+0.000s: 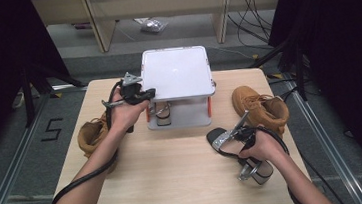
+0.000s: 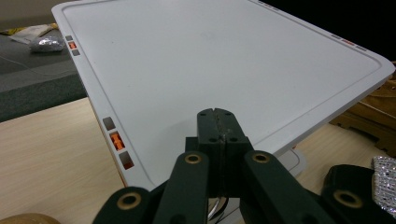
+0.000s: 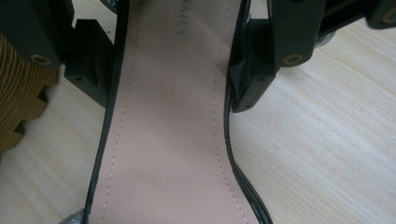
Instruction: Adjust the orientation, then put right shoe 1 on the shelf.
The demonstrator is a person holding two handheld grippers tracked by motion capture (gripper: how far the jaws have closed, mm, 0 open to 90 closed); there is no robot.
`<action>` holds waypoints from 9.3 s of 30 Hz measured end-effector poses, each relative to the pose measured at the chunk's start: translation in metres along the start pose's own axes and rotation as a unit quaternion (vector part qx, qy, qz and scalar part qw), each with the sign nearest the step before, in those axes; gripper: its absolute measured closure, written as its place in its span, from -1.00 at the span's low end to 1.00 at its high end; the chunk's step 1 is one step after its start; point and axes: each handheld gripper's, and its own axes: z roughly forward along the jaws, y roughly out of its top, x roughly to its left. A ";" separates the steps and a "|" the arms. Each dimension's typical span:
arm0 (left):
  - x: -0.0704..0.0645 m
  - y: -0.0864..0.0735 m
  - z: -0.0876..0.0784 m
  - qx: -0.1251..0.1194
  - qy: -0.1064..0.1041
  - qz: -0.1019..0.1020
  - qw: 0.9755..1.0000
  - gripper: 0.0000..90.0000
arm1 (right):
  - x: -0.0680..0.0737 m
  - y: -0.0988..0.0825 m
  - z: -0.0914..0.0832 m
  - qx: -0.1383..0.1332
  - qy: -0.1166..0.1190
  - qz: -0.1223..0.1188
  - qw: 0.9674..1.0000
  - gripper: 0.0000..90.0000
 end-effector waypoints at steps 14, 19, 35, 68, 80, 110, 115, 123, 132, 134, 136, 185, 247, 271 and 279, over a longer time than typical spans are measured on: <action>0.000 0.000 0.000 0.001 -0.001 0.001 1.000 0.99 | 0.007 -0.003 -0.011 -0.020 -0.005 0.049 0.999 -0.04; 0.000 0.000 0.000 0.002 -0.001 0.002 1.000 0.99 | 0.010 -0.003 -0.013 -0.034 -0.011 0.032 0.999 -0.03; 0.000 0.001 0.001 0.001 -0.003 0.004 1.000 0.99 | 0.022 0.005 -0.030 -0.074 0.014 0.087 0.993 -0.02; 0.001 0.001 0.001 0.002 -0.006 0.002 1.000 0.99 | 0.055 0.054 -0.035 -0.157 0.026 0.167 0.973 -0.02; 0.003 0.001 0.000 0.003 -0.009 -0.001 1.000 0.99 | 0.065 0.093 -0.026 -0.168 0.020 0.217 0.961 -0.02; 0.002 0.000 0.000 0.002 -0.008 -0.001 1.000 0.99 | 0.073 0.106 -0.011 -0.139 0.006 0.219 0.966 -0.23; 0.003 -0.001 -0.001 0.000 -0.006 0.005 1.000 0.99 | 0.072 0.090 -0.030 -0.171 0.003 0.191 0.967 -0.24; 0.002 0.000 -0.001 0.002 -0.006 0.005 1.000 0.99 | 0.080 0.056 -0.062 -0.184 0.011 0.168 0.968 0.23; 0.002 -0.001 0.000 -0.002 -0.006 0.002 1.000 0.99 | 0.077 0.026 -0.062 -0.195 0.069 0.144 0.968 0.72; 0.002 -0.001 -0.001 0.000 -0.006 0.003 1.000 0.99 | 0.078 0.021 -0.060 -0.185 0.075 0.151 0.968 0.77; 0.002 -0.001 0.000 -0.002 -0.007 0.000 1.000 0.99 | 0.076 0.016 -0.058 -0.189 0.077 0.151 0.967 0.82; 0.002 0.001 -0.001 0.005 -0.008 0.007 1.000 1.00 | 0.105 0.060 -0.006 -0.207 0.097 0.099 0.968 1.00; 0.002 0.001 -0.003 0.012 -0.012 0.011 1.000 1.00 | 0.088 0.116 -0.024 -0.338 -0.034 0.119 0.933 1.00; 0.002 0.000 -0.003 0.007 -0.015 0.007 1.000 1.00 | 0.078 0.125 -0.007 -0.341 -0.061 0.127 0.930 1.00; 0.001 0.000 -0.003 0.007 -0.015 0.009 1.000 1.00 | 0.074 0.127 0.001 -0.339 -0.065 0.133 0.929 1.00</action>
